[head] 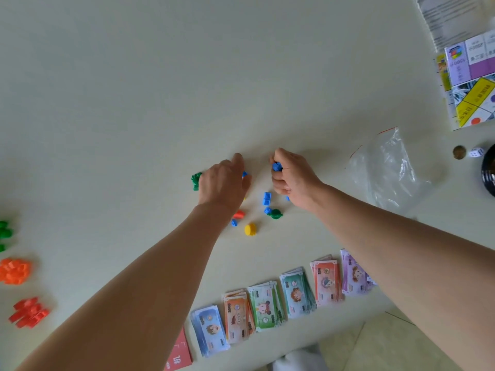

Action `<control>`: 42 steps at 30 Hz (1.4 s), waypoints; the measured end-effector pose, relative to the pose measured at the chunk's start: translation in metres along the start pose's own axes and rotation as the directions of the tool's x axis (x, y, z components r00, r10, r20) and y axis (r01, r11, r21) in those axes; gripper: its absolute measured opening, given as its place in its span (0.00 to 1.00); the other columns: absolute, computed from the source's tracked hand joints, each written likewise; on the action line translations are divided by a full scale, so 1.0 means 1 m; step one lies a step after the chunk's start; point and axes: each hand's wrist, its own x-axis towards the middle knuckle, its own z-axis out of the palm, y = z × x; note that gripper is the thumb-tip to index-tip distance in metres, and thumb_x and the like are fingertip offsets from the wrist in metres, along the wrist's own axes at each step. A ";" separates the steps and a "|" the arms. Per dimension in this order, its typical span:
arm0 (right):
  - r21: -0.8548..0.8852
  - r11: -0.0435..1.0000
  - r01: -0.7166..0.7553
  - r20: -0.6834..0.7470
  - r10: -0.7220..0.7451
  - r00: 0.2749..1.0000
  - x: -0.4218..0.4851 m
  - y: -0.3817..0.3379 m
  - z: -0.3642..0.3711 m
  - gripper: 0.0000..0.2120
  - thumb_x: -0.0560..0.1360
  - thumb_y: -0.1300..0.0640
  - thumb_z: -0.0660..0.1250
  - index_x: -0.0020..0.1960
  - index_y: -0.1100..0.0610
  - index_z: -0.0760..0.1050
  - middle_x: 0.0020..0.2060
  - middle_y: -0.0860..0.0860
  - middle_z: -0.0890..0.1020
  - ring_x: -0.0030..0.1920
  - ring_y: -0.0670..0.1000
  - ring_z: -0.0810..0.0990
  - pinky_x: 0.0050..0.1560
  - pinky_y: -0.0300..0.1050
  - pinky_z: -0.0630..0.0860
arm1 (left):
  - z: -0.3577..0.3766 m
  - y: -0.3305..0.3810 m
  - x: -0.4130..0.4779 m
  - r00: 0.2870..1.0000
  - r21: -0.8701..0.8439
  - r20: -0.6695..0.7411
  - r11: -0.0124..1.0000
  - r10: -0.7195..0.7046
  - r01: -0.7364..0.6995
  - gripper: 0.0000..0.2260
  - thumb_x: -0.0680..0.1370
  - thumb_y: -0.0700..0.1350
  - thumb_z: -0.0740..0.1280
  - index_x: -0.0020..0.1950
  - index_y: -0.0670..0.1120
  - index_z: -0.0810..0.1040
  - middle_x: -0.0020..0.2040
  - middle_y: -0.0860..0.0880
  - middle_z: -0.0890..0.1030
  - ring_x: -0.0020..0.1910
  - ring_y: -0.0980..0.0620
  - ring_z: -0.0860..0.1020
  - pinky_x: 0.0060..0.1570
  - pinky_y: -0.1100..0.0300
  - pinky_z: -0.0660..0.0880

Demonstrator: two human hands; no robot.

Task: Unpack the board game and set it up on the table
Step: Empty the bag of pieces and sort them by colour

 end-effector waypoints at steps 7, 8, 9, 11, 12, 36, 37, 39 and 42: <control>0.166 0.986 -0.034 0.080 0.021 0.997 -0.014 0.012 -0.017 0.12 0.73 0.60 0.49 0.31 0.55 0.60 0.21 0.50 0.62 0.21 0.49 0.54 0.26 0.42 0.49 | -0.012 0.005 -0.014 0.956 -0.913 0.263 0.285 -0.130 0.290 0.11 0.70 0.44 0.53 0.33 0.43 0.71 0.27 0.49 0.73 0.25 0.53 0.65 0.26 0.63 0.61; 0.176 0.984 -0.025 0.075 0.012 0.997 -0.016 0.015 -0.020 0.12 0.73 0.60 0.49 0.31 0.56 0.59 0.21 0.51 0.65 0.20 0.49 0.55 0.26 0.42 0.49 | -0.014 0.006 -0.015 0.940 -0.933 0.324 0.126 -0.110 0.337 0.12 0.70 0.43 0.52 0.32 0.41 0.71 0.27 0.46 0.75 0.26 0.52 0.65 0.26 0.64 0.61; 0.178 0.984 -0.010 0.059 -0.001 0.998 -0.020 0.017 -0.023 0.12 0.73 0.62 0.49 0.31 0.56 0.60 0.21 0.52 0.68 0.20 0.49 0.56 0.26 0.42 0.49 | -0.016 0.008 -0.017 0.930 -0.932 0.353 0.046 -0.101 0.358 0.15 0.72 0.42 0.50 0.32 0.40 0.72 0.29 0.44 0.77 0.26 0.50 0.66 0.26 0.64 0.61; 0.126 0.991 0.046 0.001 -0.046 0.999 -0.026 0.020 -0.030 0.12 0.72 0.65 0.49 0.32 0.58 0.63 0.22 0.54 0.69 0.20 0.49 0.56 0.25 0.40 0.50 | -0.016 0.013 -0.021 0.927 -0.929 0.352 0.075 -0.134 0.363 0.17 0.75 0.39 0.49 0.30 0.41 0.73 0.29 0.44 0.78 0.27 0.49 0.67 0.26 0.63 0.63; 0.057 0.995 0.082 -0.043 -0.080 0.996 -0.029 0.023 -0.034 0.12 0.71 0.66 0.50 0.31 0.58 0.65 0.21 0.54 0.67 0.21 0.49 0.56 0.24 0.38 0.52 | -0.014 0.016 -0.024 0.931 -0.917 0.325 0.183 -0.165 0.353 0.17 0.75 0.38 0.51 0.30 0.42 0.73 0.28 0.46 0.76 0.27 0.50 0.67 0.27 0.63 0.63; -0.454 0.864 0.218 -0.023 -0.256 0.967 -0.023 0.052 -0.053 0.13 0.69 0.56 0.56 0.29 0.59 0.71 0.23 0.54 0.71 0.24 0.49 0.66 0.28 0.40 0.62 | 0.015 0.040 -0.030 0.985 -0.150 0.169 0.987 -0.024 0.050 0.13 0.78 0.49 0.57 0.36 0.45 0.73 0.30 0.50 0.72 0.32 0.49 0.69 0.30 0.58 0.60; -0.346 0.919 0.190 -0.011 -0.207 0.978 -0.026 0.050 -0.053 0.13 0.70 0.59 0.54 0.29 0.59 0.70 0.23 0.54 0.71 0.22 0.49 0.65 0.27 0.38 0.61 | 0.012 0.039 -0.032 0.978 -0.363 0.202 0.924 -0.047 0.120 0.14 0.77 0.47 0.58 0.34 0.44 0.72 0.26 0.51 0.70 0.28 0.51 0.67 0.28 0.59 0.60; -0.166 0.978 0.124 0.017 -0.122 0.992 -0.030 0.044 -0.052 0.13 0.71 0.63 0.52 0.30 0.60 0.69 0.26 0.58 0.73 0.20 0.49 0.63 0.24 0.36 0.58 | 0.004 0.035 -0.038 0.940 -0.762 0.338 0.574 -0.042 0.300 0.15 0.76 0.43 0.55 0.29 0.43 0.70 0.22 0.53 0.65 0.24 0.52 0.60 0.26 0.61 0.56; -0.095 0.992 0.079 0.040 -0.075 0.996 -0.036 0.038 -0.045 0.14 0.71 0.66 0.52 0.29 0.61 0.69 0.29 0.60 0.75 0.20 0.49 0.64 0.22 0.34 0.59 | -0.004 0.023 -0.046 0.896 -0.896 0.440 0.098 0.059 0.434 0.14 0.72 0.42 0.49 0.28 0.43 0.66 0.24 0.49 0.62 0.25 0.52 0.55 0.29 0.60 0.49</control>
